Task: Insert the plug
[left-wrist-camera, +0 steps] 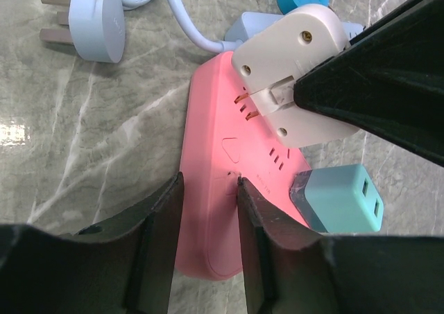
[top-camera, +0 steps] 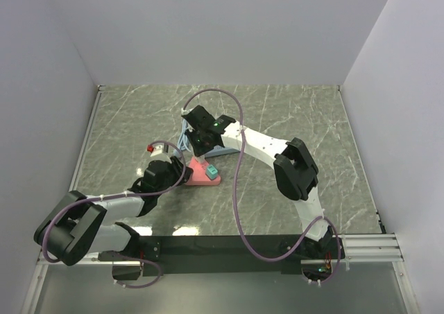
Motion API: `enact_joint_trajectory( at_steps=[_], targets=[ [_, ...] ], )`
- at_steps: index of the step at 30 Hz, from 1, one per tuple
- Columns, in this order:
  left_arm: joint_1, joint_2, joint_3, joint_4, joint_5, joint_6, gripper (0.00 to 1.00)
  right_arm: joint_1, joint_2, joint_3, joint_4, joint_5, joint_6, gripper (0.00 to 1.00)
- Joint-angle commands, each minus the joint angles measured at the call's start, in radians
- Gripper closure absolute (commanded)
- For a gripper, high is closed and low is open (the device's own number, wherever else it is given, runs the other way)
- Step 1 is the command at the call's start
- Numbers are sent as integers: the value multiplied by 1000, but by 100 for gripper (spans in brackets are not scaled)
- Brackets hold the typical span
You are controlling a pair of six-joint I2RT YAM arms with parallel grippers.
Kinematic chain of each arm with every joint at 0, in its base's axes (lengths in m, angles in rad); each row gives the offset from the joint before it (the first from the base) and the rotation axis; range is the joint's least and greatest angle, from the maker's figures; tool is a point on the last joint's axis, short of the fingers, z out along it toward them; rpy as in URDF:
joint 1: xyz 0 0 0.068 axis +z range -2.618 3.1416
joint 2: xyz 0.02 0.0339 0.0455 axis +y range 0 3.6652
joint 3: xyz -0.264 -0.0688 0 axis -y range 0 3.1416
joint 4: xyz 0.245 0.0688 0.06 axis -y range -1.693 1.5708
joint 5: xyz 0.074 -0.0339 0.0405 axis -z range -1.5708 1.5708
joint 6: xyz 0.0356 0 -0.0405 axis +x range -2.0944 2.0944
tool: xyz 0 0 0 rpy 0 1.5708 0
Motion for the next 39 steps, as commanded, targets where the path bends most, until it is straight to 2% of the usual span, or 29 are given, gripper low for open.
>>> enact_joint_trajectory(
  at_steps=[1, 39],
  targets=[
    [-6, 25, 14, -38, 45, 4, 59, 29, 82, -52, -93, -10, 5, 100],
    [-6, 28, 22, -47, 34, 13, 60, 46, 102, -100, -56, -48, 23, 100]
  ],
)
